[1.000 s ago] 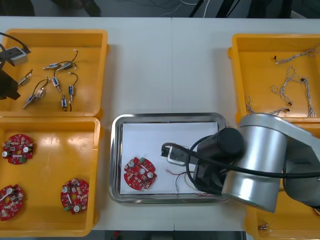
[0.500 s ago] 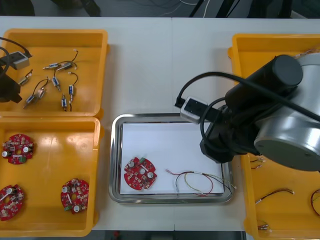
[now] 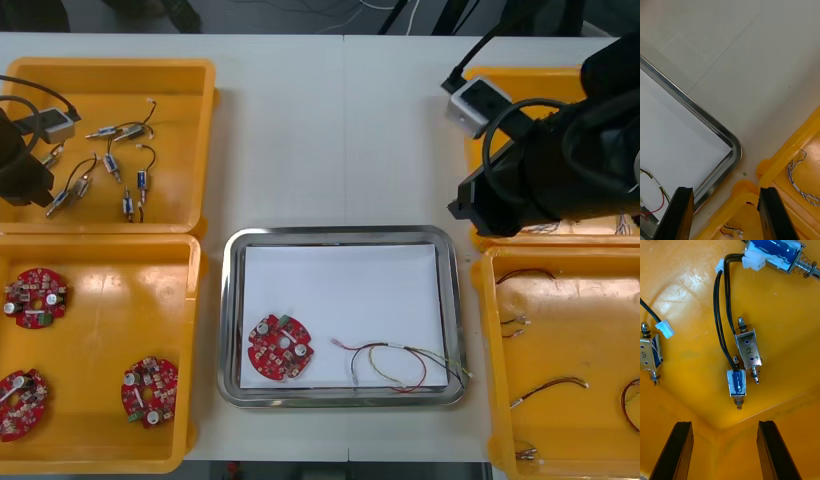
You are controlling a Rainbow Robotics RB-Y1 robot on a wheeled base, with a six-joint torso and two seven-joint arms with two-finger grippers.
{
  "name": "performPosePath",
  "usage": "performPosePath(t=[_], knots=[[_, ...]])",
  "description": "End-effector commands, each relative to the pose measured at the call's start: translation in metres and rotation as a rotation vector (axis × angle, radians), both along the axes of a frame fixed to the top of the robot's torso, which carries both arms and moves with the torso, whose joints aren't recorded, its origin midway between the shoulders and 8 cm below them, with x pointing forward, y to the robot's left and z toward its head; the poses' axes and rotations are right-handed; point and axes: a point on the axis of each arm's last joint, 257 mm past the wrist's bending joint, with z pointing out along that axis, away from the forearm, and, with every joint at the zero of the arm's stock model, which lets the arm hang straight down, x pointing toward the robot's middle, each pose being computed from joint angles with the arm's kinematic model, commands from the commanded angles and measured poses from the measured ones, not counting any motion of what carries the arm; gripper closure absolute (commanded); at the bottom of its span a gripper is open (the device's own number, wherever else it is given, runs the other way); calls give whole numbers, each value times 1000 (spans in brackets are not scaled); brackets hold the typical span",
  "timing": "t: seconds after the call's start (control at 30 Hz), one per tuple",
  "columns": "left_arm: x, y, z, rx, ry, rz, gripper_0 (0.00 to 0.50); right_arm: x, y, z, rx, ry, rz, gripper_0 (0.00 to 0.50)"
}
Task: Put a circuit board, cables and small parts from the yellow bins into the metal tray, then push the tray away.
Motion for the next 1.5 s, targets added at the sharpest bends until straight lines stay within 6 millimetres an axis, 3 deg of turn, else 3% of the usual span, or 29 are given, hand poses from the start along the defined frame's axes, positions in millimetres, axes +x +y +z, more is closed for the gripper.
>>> performPosePath(t=[0.03, 0.3, 0.6, 0.87, 1.27, 1.5], knots=[[18, -10, 15, 10, -41, -31, 0, 23, -35, 31, 73, -37, -134, 0], [26, -12, 4, 4, -59, -26, 0, 39, -67, 28, 115, -9, -261, 0], [30, -10, -8, 16, -64, -26, 0, 32, -63, 14, 138, 45, -255, 0], [29, -10, -13, 12, -57, -25, 0, 31, -67, 13, 136, 48, -265, 0], [33, -13, -19, 36, -63, -39, 0, 44, -93, -3, 159, 88, -411, 0], [33, -14, -20, 34, -61, -38, 0, 59, -111, 1, 190, 110, -486, 0]])
